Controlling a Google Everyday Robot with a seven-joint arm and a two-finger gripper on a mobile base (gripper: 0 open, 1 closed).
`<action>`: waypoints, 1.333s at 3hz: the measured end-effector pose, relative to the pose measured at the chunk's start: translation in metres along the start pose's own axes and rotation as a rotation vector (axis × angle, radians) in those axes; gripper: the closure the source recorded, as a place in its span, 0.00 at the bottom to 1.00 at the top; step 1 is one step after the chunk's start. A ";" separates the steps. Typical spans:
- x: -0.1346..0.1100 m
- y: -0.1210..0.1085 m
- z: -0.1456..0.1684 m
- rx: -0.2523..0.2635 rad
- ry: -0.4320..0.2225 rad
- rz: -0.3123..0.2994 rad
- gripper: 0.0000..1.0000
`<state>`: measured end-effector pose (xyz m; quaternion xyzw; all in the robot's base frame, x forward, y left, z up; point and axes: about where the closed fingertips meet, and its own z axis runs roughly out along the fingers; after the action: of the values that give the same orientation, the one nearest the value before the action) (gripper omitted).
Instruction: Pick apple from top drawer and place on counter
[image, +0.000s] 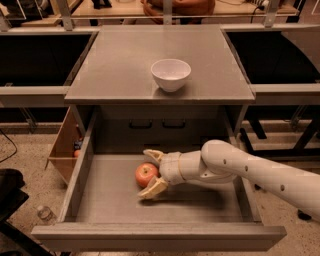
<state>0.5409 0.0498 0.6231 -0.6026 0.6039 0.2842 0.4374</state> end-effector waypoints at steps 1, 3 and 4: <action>0.006 -0.004 0.008 -0.018 0.010 0.007 0.42; -0.033 -0.028 -0.018 -0.046 0.066 0.061 0.89; -0.084 -0.057 -0.069 -0.039 0.076 0.079 1.00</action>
Offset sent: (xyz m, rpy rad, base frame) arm 0.0223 0.0050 0.0165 -0.0614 0.0907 -0.0029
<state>0.5743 0.0240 0.7382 -0.5969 0.6377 0.2901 0.3909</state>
